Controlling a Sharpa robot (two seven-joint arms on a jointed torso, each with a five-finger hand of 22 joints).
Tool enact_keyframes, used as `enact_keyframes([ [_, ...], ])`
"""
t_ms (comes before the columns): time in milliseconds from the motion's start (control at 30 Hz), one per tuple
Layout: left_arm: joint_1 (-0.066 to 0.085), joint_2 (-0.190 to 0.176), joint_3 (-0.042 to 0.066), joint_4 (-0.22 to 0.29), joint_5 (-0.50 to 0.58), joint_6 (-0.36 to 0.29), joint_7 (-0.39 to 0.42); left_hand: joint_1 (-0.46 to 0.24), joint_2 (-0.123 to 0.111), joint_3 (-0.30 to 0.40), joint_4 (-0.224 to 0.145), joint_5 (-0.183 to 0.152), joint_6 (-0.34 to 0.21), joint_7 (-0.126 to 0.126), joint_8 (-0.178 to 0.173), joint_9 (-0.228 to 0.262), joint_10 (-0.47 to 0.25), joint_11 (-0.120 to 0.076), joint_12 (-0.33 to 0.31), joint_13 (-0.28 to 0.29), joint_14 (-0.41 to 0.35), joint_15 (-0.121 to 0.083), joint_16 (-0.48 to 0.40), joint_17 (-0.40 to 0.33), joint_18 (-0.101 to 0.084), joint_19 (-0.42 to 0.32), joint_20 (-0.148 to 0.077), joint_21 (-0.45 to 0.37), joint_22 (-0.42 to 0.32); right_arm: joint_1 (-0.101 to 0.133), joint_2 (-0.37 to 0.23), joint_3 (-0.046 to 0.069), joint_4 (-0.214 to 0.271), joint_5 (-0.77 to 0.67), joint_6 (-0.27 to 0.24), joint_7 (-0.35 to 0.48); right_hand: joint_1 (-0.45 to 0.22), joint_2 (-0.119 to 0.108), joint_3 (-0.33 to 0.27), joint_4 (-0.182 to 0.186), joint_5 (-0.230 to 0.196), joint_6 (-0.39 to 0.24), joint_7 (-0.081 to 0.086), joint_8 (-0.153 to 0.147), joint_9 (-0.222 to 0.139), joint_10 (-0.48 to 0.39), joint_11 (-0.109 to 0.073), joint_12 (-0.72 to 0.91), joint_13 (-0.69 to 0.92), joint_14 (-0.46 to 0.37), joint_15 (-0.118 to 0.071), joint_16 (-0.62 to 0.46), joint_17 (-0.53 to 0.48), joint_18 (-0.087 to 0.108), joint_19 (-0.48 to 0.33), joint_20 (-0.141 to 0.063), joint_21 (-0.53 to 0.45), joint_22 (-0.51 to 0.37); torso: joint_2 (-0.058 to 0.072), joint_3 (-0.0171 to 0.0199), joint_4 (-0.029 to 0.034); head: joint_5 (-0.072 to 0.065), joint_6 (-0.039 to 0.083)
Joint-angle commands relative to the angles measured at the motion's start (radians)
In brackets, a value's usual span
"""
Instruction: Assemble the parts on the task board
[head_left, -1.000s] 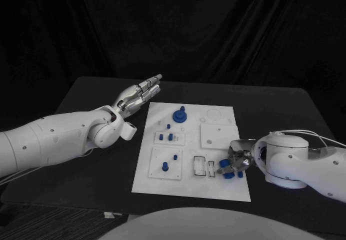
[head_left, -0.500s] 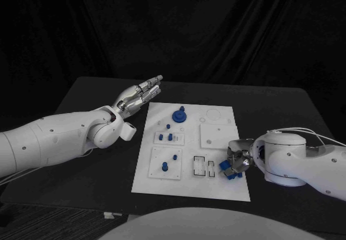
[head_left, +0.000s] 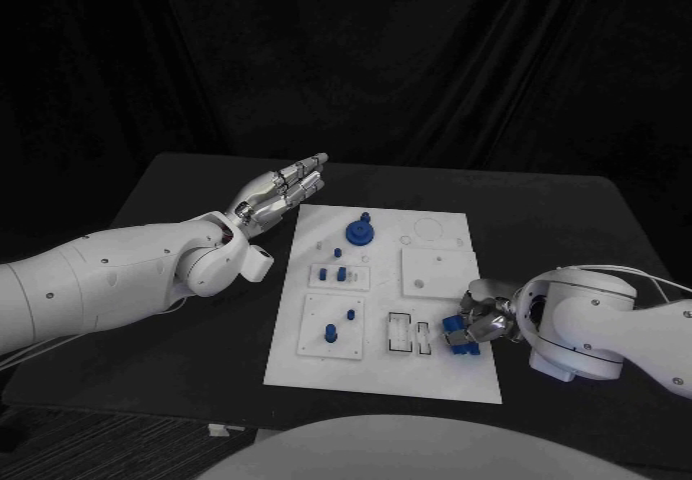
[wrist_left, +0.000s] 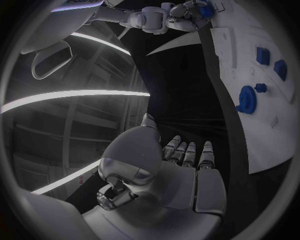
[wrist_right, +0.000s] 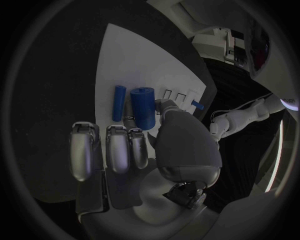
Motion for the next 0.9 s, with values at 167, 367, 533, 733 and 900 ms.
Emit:
enact_keyframes([
  [167, -0.002, 0.003, 0.001, -0.001, -0.002, 0.017, 0.008, 0.015, -0.001, 0.009, 0.000, 0.020, -0.002, 0.008, 0.007, 0.001, 0.000, 0.011, -0.003, -0.001, -0.001, 0.012, -0.004, -0.001, 0.001, 0.001, 0.013, -0.003, -0.002, 0.030, -0.014, -0.001, 0.030, 0.314, -0.170, -0.012, 0.006, 0.054, 0.242, -0.230, -0.066, -0.005, -0.003, 0.011, 0.013, 0.106, 0.000, 0.003, 0.263, 0.071, 0.003, 0.005, 0.042, -0.006, 0.072, 0.004, 0.006, 0.241, 0.000, -0.0008, -0.0004, -0.001, 0.000],
  [367, -0.002, 0.009, 0.001, -0.003, -0.002, 0.020, 0.005, 0.020, -0.001, 0.012, 0.000, 0.032, 0.000, 0.010, 0.008, 0.001, 0.000, 0.012, -0.003, -0.001, -0.001, 0.014, -0.004, -0.001, 0.003, 0.001, 0.017, -0.003, -0.002, 0.040, 0.013, -0.002, 0.024, 0.360, -0.167, -0.012, -0.014, 0.062, 0.247, -0.237, -0.154, -0.014, -0.003, 0.007, 0.008, 0.106, 0.001, 0.003, 0.263, 0.069, 0.003, 0.004, 0.035, -0.005, 0.069, 0.005, 0.000, 0.238, 0.000, -0.0010, 0.0006, -0.003, 0.000],
  [533, -0.002, 0.011, 0.001, -0.005, -0.002, 0.023, 0.003, 0.024, 0.000, 0.014, 0.000, 0.043, 0.002, 0.011, 0.009, 0.001, 0.000, 0.013, -0.003, -0.001, -0.001, 0.015, -0.004, -0.001, 0.005, 0.001, 0.020, -0.003, -0.002, 0.040, 0.049, -0.002, 0.003, 0.367, -0.146, -0.013, -0.029, 0.070, 0.243, -0.236, -0.237, -0.014, -0.004, 0.005, 0.002, 0.106, 0.000, 0.003, 0.263, 0.069, 0.003, 0.004, 0.031, -0.004, 0.067, 0.006, -0.003, 0.237, 0.000, -0.0003, 0.0005, -0.003, 0.000],
  [733, -0.002, 0.012, 0.001, -0.004, -0.002, 0.027, 0.000, 0.029, 0.000, 0.017, 0.000, 0.057, 0.003, 0.013, 0.010, 0.002, 0.000, 0.014, -0.003, -0.001, -0.001, 0.016, -0.004, -0.001, 0.006, 0.001, 0.022, -0.003, -0.002, 0.038, 0.087, -0.002, -0.019, 0.370, -0.127, -0.013, -0.046, 0.076, 0.234, -0.226, -0.309, -0.013, -0.004, 0.001, -0.006, 0.106, 0.000, 0.003, 0.263, 0.068, 0.003, 0.004, 0.028, -0.004, 0.067, 0.006, -0.003, 0.237, 0.001, -0.0001, 0.0001, 0.002, 0.000],
  [900, -0.002, 0.013, 0.001, -0.004, -0.002, 0.029, -0.003, 0.035, 0.000, 0.020, 0.000, 0.071, 0.004, 0.014, 0.011, 0.002, 0.000, 0.014, -0.003, -0.001, -0.001, 0.017, -0.004, -0.001, 0.007, 0.001, 0.024, -0.003, -0.002, 0.034, 0.105, -0.002, -0.028, 0.370, -0.117, -0.014, -0.049, 0.077, 0.232, -0.224, -0.327, -0.014, -0.004, -0.001, -0.009, 0.106, 0.001, 0.003, 0.263, 0.068, 0.003, 0.003, 0.025, -0.003, 0.066, 0.006, -0.006, 0.236, 0.001, -0.0003, 0.0008, 0.003, 0.000],
])
